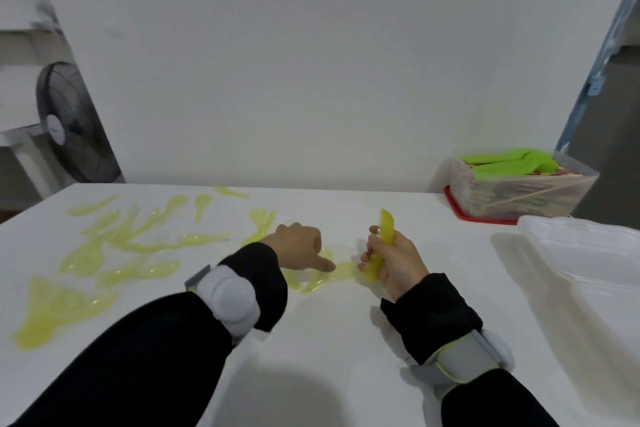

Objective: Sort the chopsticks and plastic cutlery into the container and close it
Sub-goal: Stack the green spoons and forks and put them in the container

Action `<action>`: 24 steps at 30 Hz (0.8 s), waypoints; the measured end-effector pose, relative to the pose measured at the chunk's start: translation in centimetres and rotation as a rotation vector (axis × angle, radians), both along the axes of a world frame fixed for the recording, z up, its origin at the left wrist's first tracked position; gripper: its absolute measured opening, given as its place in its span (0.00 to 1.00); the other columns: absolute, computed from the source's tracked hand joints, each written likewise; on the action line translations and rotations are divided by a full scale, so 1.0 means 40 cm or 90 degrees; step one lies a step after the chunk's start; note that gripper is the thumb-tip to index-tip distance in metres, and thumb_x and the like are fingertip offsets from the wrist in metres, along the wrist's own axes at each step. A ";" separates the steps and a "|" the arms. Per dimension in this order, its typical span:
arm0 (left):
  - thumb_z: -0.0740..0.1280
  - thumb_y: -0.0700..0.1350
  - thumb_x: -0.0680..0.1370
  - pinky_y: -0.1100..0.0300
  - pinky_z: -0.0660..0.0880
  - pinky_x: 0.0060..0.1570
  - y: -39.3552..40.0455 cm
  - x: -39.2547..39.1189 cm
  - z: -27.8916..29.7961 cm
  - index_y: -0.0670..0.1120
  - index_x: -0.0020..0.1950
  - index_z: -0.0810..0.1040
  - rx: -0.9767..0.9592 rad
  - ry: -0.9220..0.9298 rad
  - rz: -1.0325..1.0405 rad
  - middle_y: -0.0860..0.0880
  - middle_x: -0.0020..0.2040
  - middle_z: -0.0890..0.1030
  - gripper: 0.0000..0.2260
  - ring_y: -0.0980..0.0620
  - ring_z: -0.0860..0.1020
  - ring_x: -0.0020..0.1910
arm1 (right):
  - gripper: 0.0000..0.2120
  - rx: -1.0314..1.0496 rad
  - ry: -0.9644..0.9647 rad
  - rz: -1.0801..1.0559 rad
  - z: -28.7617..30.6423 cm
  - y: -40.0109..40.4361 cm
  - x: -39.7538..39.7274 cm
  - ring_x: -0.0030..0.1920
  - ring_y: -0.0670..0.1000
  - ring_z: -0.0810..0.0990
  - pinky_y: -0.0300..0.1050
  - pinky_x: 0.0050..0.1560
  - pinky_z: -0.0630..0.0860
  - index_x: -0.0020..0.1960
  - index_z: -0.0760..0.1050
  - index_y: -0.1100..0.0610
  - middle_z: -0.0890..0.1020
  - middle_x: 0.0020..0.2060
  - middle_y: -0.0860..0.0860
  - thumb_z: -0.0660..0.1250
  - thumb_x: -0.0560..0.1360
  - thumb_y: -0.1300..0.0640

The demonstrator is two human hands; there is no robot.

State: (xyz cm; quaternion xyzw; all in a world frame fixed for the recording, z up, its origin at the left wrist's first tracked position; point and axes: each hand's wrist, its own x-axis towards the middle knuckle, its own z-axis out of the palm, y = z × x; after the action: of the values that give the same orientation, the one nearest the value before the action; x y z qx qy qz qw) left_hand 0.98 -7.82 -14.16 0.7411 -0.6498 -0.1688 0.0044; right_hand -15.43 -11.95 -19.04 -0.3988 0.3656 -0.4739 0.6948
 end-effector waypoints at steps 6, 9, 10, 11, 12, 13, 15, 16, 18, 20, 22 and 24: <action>0.63 0.51 0.78 0.53 0.68 0.51 0.016 -0.065 -0.087 0.44 0.58 0.70 -0.113 -0.111 -0.090 0.45 0.57 0.73 0.13 0.43 0.72 0.56 | 0.04 0.043 -0.041 -0.051 -0.013 -0.003 -0.008 0.29 0.51 0.71 0.43 0.31 0.71 0.48 0.70 0.57 0.70 0.33 0.54 0.59 0.79 0.65; 0.61 0.48 0.79 0.56 0.69 0.48 0.010 -0.067 -0.091 0.44 0.59 0.73 -0.152 -0.055 -0.089 0.46 0.55 0.76 0.12 0.45 0.74 0.54 | 0.03 0.065 -0.040 -0.066 -0.011 -0.002 -0.009 0.30 0.51 0.70 0.44 0.32 0.69 0.46 0.70 0.57 0.70 0.33 0.53 0.61 0.79 0.62; 0.61 0.47 0.79 0.58 0.68 0.46 0.005 -0.065 -0.090 0.44 0.58 0.74 -0.181 -0.009 -0.069 0.46 0.53 0.77 0.11 0.46 0.75 0.52 | 0.04 0.069 -0.046 -0.069 -0.010 0.000 -0.010 0.30 0.52 0.69 0.45 0.33 0.69 0.45 0.70 0.58 0.70 0.33 0.53 0.62 0.78 0.61; 0.61 0.46 0.79 0.60 0.67 0.44 0.004 -0.067 -0.083 0.43 0.57 0.76 -0.215 0.051 -0.037 0.47 0.50 0.77 0.11 0.47 0.75 0.49 | 0.05 0.071 -0.054 -0.072 -0.009 0.001 -0.010 0.30 0.52 0.69 0.46 0.34 0.69 0.44 0.70 0.58 0.70 0.33 0.53 0.63 0.78 0.60; 0.61 0.45 0.79 0.61 0.67 0.41 0.002 -0.071 -0.074 0.42 0.53 0.78 -0.244 0.123 0.001 0.47 0.46 0.77 0.10 0.48 0.75 0.44 | 0.06 0.072 -0.061 -0.075 -0.008 0.002 -0.009 0.30 0.52 0.69 0.46 0.34 0.69 0.43 0.70 0.58 0.70 0.33 0.54 0.63 0.78 0.59; 0.61 0.44 0.79 0.62 0.67 0.37 -0.001 -0.077 -0.062 0.40 0.49 0.79 -0.260 0.206 0.042 0.48 0.42 0.77 0.10 0.49 0.74 0.40 | 0.06 0.070 -0.066 -0.077 -0.006 0.002 -0.009 0.31 0.53 0.69 0.46 0.35 0.69 0.43 0.70 0.58 0.70 0.34 0.54 0.63 0.78 0.59; 0.62 0.42 0.78 0.65 0.69 0.31 -0.008 -0.090 -0.037 0.38 0.46 0.80 -0.229 0.374 0.092 0.50 0.37 0.77 0.09 0.52 0.74 0.34 | 0.05 0.052 -0.078 -0.071 -0.009 0.000 -0.012 0.31 0.53 0.71 0.46 0.35 0.70 0.43 0.71 0.58 0.71 0.35 0.54 0.64 0.78 0.59; 0.63 0.41 0.78 0.67 0.70 0.31 -0.008 -0.097 -0.025 0.39 0.45 0.80 -0.186 0.420 0.089 0.51 0.36 0.78 0.08 0.54 0.75 0.33 | 0.05 0.034 -0.083 -0.055 -0.011 0.002 -0.013 0.31 0.53 0.71 0.45 0.34 0.71 0.44 0.72 0.58 0.72 0.35 0.54 0.64 0.78 0.58; 0.65 0.41 0.77 0.66 0.72 0.32 -0.014 -0.111 -0.006 0.42 0.42 0.80 -0.116 0.413 0.058 0.49 0.36 0.78 0.07 0.55 0.76 0.33 | 0.04 -0.032 -0.052 -0.008 -0.016 0.001 -0.018 0.33 0.53 0.73 0.44 0.34 0.71 0.46 0.72 0.58 0.75 0.37 0.54 0.65 0.76 0.57; 0.65 0.40 0.76 0.65 0.72 0.32 -0.024 -0.120 0.001 0.44 0.35 0.78 -0.106 0.372 0.067 0.48 0.33 0.77 0.10 0.54 0.76 0.32 | 0.15 -0.091 0.004 0.038 -0.018 0.004 -0.018 0.35 0.52 0.76 0.44 0.36 0.72 0.49 0.74 0.56 0.79 0.36 0.53 0.72 0.69 0.48; 0.65 0.39 0.75 0.64 0.72 0.31 -0.038 -0.133 0.000 0.43 0.33 0.76 -0.119 0.358 0.101 0.47 0.32 0.76 0.11 0.51 0.75 0.31 | 0.29 -0.122 0.020 0.068 -0.018 0.007 -0.018 0.33 0.49 0.77 0.42 0.34 0.73 0.48 0.76 0.55 0.80 0.34 0.51 0.78 0.56 0.38; 0.64 0.38 0.75 0.61 0.74 0.34 -0.048 -0.146 -0.002 0.40 0.38 0.78 -0.132 0.329 0.128 0.45 0.33 0.78 0.08 0.49 0.76 0.32 | 0.26 -0.144 0.038 0.071 -0.023 0.008 -0.017 0.33 0.50 0.76 0.42 0.33 0.73 0.47 0.76 0.56 0.79 0.33 0.52 0.77 0.59 0.41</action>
State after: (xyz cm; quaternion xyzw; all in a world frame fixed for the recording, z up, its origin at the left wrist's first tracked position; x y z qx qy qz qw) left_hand -4.85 -9.74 -14.26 0.7300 -0.5642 -0.2829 0.2623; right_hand -16.12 -11.63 -19.95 -0.5081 0.3075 -0.4604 0.6598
